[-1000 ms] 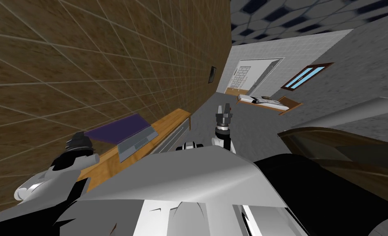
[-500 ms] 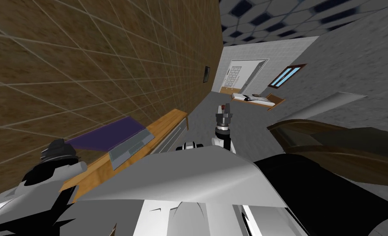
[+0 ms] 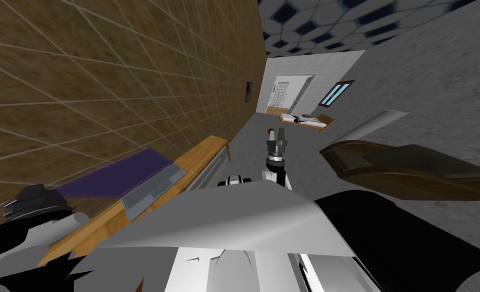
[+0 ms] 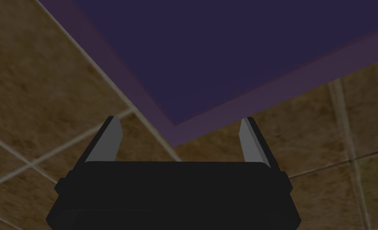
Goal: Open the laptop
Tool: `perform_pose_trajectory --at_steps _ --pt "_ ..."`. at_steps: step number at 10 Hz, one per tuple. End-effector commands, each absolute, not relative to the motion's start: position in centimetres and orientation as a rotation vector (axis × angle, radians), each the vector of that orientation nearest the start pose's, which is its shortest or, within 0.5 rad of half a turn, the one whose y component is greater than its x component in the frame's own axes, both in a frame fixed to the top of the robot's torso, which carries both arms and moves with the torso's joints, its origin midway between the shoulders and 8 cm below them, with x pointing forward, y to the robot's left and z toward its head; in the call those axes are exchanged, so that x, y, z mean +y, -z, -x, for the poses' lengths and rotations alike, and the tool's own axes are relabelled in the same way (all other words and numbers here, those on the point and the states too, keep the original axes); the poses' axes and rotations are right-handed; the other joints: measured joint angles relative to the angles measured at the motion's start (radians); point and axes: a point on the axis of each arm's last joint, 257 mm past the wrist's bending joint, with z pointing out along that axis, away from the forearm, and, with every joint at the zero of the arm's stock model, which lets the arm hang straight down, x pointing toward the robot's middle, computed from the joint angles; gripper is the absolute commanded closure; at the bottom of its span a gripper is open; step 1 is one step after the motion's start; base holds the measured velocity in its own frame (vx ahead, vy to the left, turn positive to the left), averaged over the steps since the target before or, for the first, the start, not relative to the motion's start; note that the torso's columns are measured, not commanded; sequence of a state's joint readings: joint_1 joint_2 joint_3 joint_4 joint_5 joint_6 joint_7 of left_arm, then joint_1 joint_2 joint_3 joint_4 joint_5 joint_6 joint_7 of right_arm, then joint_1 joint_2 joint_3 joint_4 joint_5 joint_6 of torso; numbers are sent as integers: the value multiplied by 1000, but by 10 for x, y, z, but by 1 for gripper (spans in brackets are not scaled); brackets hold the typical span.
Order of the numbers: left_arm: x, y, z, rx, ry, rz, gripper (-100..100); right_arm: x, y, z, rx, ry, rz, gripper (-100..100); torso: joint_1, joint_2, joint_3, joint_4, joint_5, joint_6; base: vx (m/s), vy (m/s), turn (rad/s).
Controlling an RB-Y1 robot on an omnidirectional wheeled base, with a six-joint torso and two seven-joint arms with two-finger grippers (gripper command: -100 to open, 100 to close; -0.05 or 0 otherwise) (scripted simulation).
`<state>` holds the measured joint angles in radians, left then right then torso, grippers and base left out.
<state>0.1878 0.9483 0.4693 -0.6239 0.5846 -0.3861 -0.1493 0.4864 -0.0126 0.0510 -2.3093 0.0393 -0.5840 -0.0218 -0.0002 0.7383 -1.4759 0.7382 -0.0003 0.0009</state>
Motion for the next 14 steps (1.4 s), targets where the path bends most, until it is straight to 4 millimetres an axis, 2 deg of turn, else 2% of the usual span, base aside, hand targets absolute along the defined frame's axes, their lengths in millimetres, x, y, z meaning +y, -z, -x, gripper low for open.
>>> perform_pose_trajectory --at_steps 1,3,4,5,6,8,9,11,12,13,14 --pt "895 168 -197 821 40 1324 -100 -251 -56 -326 553 -1383 -536 0 1 -1 -1 0 -1 -1 -7 -5 -11" --pt "894 170 -199 826 40 1325 -100 -251 -56 -326 553 -1383 -536 0 2 0 0 0 -1 -3 3 -3 17" --pt "884 175 -224 834 86 1323 100 -251 -56 -326 553 -1383 -536 0 1 0 0 0 0 -1 19 11 300" --pt "883 176 -225 850 78 1316 100 -251 -56 -326 554 -1383 -537 0 2 -1 0 0 1 -2 25 8 158" --pt "872 180 -251 848 131 1321 100 -251 -56 -326 553 -1383 -536 0 5 -1 0 -2 5 -2 28 2 239" --pt "870 182 -253 879 115 1306 100 -251 -56 -326 554 -1383 -536 0 8 -1 1 -2 9 -2 18 6 80" --pt "857 185 -279 885 163 1305 100 -251 -56 -326 553 -1383 -536 0 8 -1 1 -2 9 1 14 8 253" --pt "856 186 -281 908 151 1293 100 -251 -56 -326 553 -1383 -536 0 9 -3 0 -3 10 -2 12 -7 73" --pt "842 188 -307 917 195 1288 100 -251 -56 -326 553 -1383 -536 0 10 -3 0 -3 10 0 14 0 254" --pt "842 192 -305 935 179 1285 100 -251 -56 -326 554 -1383 -537 0 11 -4 -1 -3 9 -3 22 1 139" --pt "827 189 -334 933 236 1277 100 -251 -56 -326 553 -1383 -536 0 10 -3 0 -3 10 -3 30 8 293"
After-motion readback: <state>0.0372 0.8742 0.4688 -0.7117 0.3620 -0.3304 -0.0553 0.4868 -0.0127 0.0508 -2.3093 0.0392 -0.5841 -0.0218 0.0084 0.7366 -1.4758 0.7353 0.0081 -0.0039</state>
